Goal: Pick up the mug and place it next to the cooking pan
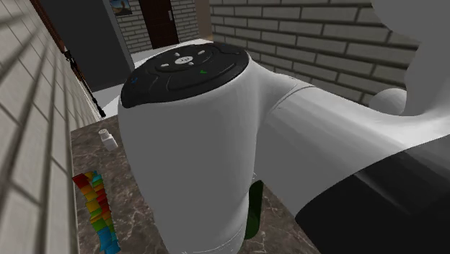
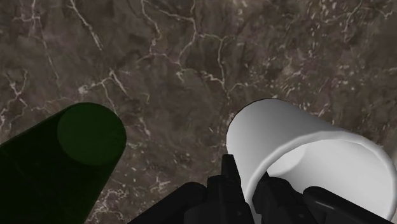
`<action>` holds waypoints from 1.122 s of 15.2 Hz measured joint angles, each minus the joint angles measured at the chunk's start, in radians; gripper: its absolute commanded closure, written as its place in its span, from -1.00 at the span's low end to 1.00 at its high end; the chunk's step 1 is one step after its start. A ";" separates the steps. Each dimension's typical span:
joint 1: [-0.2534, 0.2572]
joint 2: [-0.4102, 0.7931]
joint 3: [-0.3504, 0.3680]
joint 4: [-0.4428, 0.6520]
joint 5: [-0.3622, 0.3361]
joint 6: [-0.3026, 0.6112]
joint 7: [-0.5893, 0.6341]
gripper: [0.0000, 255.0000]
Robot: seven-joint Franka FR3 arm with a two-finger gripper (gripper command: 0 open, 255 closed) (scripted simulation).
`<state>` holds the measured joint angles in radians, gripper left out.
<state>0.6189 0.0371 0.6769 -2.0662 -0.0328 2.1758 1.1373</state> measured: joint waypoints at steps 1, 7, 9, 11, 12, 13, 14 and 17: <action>0.000 0.006 0.000 -0.009 -0.005 0.014 0.003 1.00; 0.007 0.052 -0.002 -0.052 -0.045 0.091 0.031 1.00; 0.010 0.071 -0.004 -0.059 -0.062 0.114 0.044 1.00; 0.013 0.088 -0.007 -0.071 -0.078 0.138 0.055 1.00; 0.013 0.091 -0.008 -0.075 -0.080 0.144 0.056 1.00; 0.014 0.092 -0.008 -0.077 -0.082 0.147 0.057 1.00; 0.014 0.094 -0.008 -0.077 -0.083 0.148 0.058 1.00; 0.014 0.094 -0.008 -0.078 -0.084 0.150 0.059 1.00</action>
<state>0.6332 0.1314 0.6687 -2.1443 -0.1168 2.3258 1.1962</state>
